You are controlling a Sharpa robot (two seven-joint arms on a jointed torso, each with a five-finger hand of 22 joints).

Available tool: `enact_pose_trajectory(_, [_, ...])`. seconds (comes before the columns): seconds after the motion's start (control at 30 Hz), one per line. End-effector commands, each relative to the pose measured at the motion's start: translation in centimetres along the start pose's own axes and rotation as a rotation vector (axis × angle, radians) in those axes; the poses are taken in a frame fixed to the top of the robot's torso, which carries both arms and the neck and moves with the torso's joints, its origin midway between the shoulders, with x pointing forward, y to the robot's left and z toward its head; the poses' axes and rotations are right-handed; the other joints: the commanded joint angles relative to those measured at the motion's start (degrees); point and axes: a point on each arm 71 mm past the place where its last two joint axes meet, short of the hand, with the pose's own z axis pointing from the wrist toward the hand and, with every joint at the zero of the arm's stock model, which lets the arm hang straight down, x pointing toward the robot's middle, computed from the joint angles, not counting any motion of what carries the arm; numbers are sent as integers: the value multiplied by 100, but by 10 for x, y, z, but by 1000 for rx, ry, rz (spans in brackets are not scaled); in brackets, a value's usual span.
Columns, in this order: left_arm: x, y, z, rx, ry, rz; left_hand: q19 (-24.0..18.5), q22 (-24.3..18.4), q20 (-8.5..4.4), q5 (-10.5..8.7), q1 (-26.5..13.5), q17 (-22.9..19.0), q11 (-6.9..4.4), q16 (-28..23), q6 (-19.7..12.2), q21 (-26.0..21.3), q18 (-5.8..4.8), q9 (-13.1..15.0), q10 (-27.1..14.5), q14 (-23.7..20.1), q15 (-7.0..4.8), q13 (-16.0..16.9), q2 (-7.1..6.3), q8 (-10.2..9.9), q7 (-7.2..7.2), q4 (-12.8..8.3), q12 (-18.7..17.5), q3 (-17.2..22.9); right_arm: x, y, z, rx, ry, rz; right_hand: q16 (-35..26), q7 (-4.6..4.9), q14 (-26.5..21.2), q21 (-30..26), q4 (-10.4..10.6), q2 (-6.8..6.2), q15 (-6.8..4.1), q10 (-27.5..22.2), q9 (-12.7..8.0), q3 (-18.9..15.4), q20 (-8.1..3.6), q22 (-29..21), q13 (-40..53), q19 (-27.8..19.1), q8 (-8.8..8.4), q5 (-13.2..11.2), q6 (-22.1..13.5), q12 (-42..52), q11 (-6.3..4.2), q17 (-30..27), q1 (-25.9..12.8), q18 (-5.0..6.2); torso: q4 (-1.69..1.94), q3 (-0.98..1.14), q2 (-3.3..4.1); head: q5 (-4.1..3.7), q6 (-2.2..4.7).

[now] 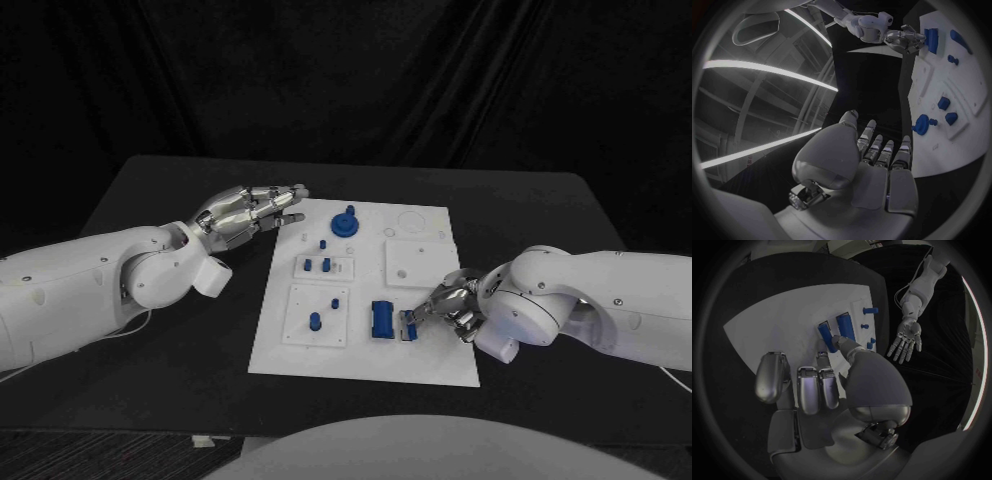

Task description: Assemble the parts on the task board

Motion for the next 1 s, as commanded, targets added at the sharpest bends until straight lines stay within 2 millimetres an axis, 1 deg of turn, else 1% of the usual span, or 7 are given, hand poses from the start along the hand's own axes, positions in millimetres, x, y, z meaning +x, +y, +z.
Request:
enact_pose_trajectory(0.03, [2, -1, 1, 14, 12, -13, 26, 7, -4, 26, -1, 6, 14, 33, -18, 23, -31, 3, 21, -7, 23, 8, 43, 16, 32, -14, 33, 35, 3, -5, 2, 40, 7, 7, -32, 25, 501, -35, 27, 7, -32, 595, -12, -86, 1, 955, 1507, -28, -42, -239, -9, -14, -41, 1033, -101, 106, -2, 3, -1, 2, -1])
enact_pose_trajectory(0.23, [2, -1, 1, 14, 12, -13, 26, 7, -4, 26, -1, 6, 14, 33, -18, 23, -31, 3, 21, -7, 23, 8, 43, 16, 32, -14, 33, 35, 4, -4, 3, 40, 12, 3, -30, 28, 502, -46, 111, 10, -32, 595, -30, -206, 1, 954, 1507, -29, -74, -650, -18, -14, -39, 1036, -165, 107, -2, 3, 2, 5, -1])
enact_pose_trajectory(0.3, [2, -1, 1, 13, 12, -13, 26, 7, -4, 26, -1, 6, 14, 33, -18, 23, -31, 3, 21, -7, 23, 8, 43, 16, 32, -14, 33, 35, 4, -4, 3, 40, 16, 0, -29, 47, 502, -62, 179, -14, -19, 595, -46, -293, 7, 950, 1507, -34, -106, -886, -57, -14, -23, 1036, -230, 109, -3, 2, 2, 6, -1])
enact_pose_trajectory(0.37, [2, -1, 1, 13, 12, -13, 26, 7, -4, 26, -1, 6, 14, 33, -18, 23, -31, 3, 21, -7, 23, 8, 43, 16, 32, -14, 33, 35, 4, -4, 3, 41, 19, -3, -31, 70, 500, -89, 283, -68, -3, 595, -57, -478, 19, 943, 1507, -43, -125, -780, -95, -14, -3, 1033, -349, 112, -3, 1, 2, 7, -1])
enact_pose_trajectory(0.63, [2, -1, 1, 12, 12, -14, 26, 7, -4, 26, -1, 6, 14, 33, -18, 23, -31, 3, 21, -7, 23, 8, 43, 16, 32, -14, 33, 35, 4, -5, 3, 38, 22, -17, -29, 96, 499, -143, 579, -59, 22, 595, -85, -1012, 47, 930, 1507, -58, -117, -1394, -220, -14, 24, 1031, -480, 123, -2, 3, 1, 10, -1])
enact_pose_trajectory(0.87, [1, -1, 1, 11, 11, -13, 30, 10, -4, 27, 0, 6, 14, 34, -16, 25, -32, 3, 23, -7, 26, 7, 39, 17, 34, -17, 34, 35, 3, -6, 1, 18, 5, -50, -33, 95, 497, -168, 782, -30, 22, 595, -88, -1309, 49, 925, 1507, -62, -82, -1684, -267, -14, 24, 1020, -520, 128, -2, 4, -2, 14, -1])
enact_pose_trajectory(1.0, [1, -1, 0, 13, 8, -13, 33, 12, -4, 27, 0, 6, 15, 35, -4, 26, -32, 4, 26, -6, 28, 8, 38, 21, 34, -18, 41, 36, 2, -5, -4, -27, -27, -92, -38, 93, 494, -171, 892, -1, 22, 595, -85, -1424, 49, 925, 1507, -59, -58, -1733, -276, -14, 23, 1007, -551, 129, -2, 4, -1, 24, -1])
